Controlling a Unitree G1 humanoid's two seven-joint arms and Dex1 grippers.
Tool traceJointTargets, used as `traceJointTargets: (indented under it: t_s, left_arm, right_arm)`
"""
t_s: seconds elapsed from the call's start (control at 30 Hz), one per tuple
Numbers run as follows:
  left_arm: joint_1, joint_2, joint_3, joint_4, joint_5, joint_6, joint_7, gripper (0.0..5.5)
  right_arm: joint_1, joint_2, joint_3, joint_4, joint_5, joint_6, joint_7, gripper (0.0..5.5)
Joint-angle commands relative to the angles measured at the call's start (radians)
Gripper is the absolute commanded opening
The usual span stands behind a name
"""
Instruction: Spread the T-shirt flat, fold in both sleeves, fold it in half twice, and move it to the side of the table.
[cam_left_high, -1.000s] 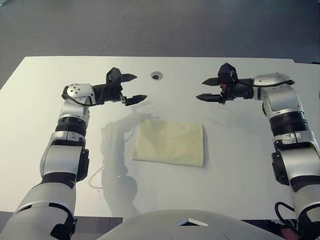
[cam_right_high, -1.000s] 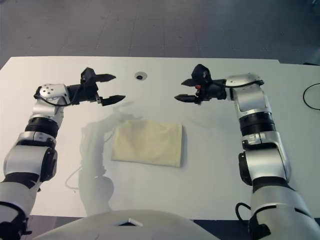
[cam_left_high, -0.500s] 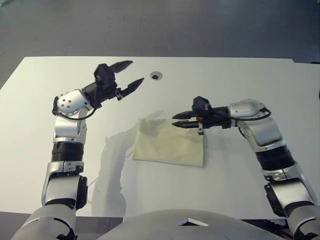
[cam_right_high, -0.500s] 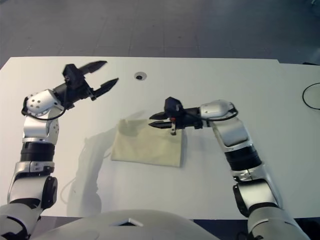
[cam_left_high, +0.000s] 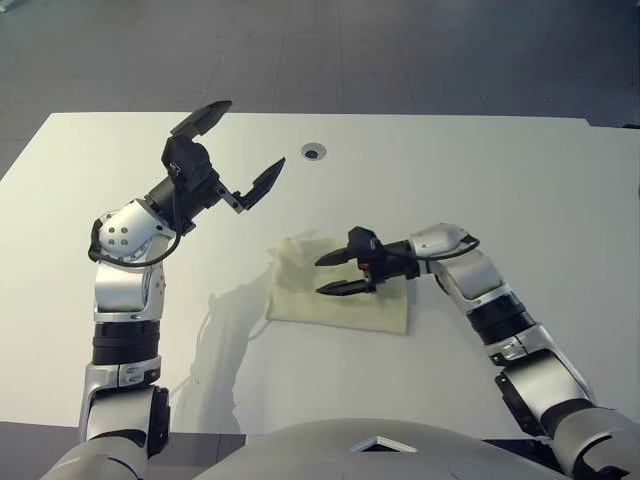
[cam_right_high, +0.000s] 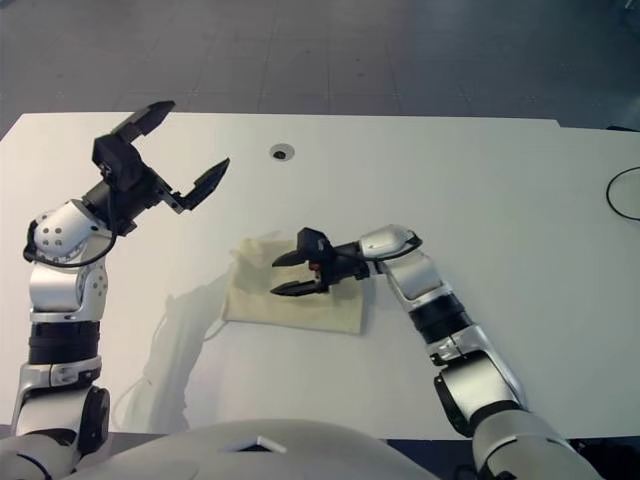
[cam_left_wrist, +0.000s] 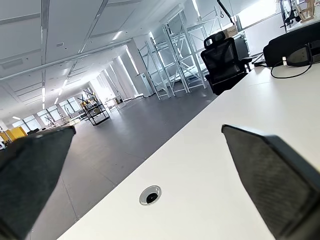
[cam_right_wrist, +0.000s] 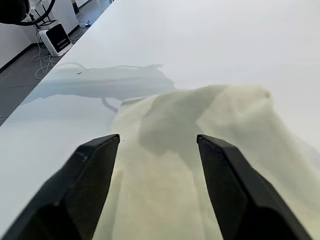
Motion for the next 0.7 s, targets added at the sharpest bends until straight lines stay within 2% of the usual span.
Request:
traceJointTargets:
  t_s: [0.03,0.07,0.17,0.27,0.5,0.7]
  left_arm:
    - [0.014,0.013,-0.002,-0.002,-0.003,0.009,0.008,5.4]
    - [0.016,0.013,-0.003,-0.001,-0.002,0.009,0.008,5.4]
    - [0.019,0.012,-0.006,0.002,0.001,0.006,0.01,5.4]
    - [0.02,0.009,-0.01,0.011,0.003,-0.002,0.009,5.4]
    - [0.031,0.011,-0.021,0.016,0.007,-0.006,0.002,5.4]
    - [0.016,0.01,-0.019,0.035,0.006,-0.013,0.011,5.4]
  right_arm:
    - [-0.059,0.043,0.003,0.166,-0.034,-0.009,-0.007,3.35]
    - [-0.073,0.052,-0.006,0.211,-0.032,0.003,-0.008,3.34]
    - [-0.122,0.072,-0.043,0.348,-0.031,0.04,-0.035,2.71]
    - [-0.158,0.074,-0.093,0.436,0.005,0.169,-0.026,2.24]
    - [-0.205,0.034,-0.158,0.574,-0.004,0.325,-0.073,3.14]
    - [-0.256,-0.008,-0.242,0.765,-0.039,0.258,-0.261,3.79]
